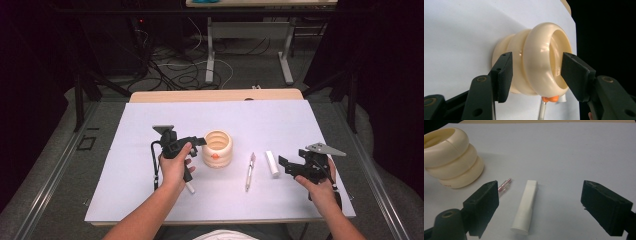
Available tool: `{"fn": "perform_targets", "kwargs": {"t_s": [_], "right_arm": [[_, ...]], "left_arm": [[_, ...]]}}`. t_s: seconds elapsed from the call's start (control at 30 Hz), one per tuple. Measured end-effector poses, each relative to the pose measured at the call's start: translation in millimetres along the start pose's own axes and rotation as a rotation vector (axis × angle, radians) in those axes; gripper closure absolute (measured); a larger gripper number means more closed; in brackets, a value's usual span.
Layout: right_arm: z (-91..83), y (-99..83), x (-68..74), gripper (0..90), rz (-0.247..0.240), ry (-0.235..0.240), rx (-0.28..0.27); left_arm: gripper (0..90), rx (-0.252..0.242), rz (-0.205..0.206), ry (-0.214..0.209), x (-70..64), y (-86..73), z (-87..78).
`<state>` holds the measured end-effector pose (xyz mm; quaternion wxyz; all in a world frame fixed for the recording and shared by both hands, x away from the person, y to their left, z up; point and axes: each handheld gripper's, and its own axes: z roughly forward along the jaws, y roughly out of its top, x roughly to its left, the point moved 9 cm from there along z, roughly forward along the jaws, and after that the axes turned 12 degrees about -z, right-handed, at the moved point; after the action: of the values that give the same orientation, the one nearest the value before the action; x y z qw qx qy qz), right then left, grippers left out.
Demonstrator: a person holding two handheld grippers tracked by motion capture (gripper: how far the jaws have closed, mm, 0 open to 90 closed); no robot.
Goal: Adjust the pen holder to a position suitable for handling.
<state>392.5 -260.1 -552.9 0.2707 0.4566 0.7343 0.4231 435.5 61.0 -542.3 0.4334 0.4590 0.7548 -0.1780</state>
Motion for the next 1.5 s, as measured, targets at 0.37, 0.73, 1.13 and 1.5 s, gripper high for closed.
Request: {"fn": "perform_targets", "kwargs": {"t_s": [0.37,0.73,1.13,1.5], "right_arm": [[0.9,-0.2,2.6,15.0,-0.006,0.001,0.007],[0.0,7.7,15.1,19.0,-0.011,0.051,0.020],[4.3,17.1,31.2,19.4,0.012,0.108,0.095],[14.2,18.5,49.7,18.6,-0.019,0.126,0.134]], "left_arm": [[37.3,-0.007,0.025,-0.013,11.2,9.7,-16.0],[32.4,0.000,0.193,-0.011,17.2,8.8,-34.7],[26.9,-0.013,0.325,0.031,36.2,9.2,-53.5],[27.3,-0.030,0.424,0.108,55.7,10.3,-63.4]]}}
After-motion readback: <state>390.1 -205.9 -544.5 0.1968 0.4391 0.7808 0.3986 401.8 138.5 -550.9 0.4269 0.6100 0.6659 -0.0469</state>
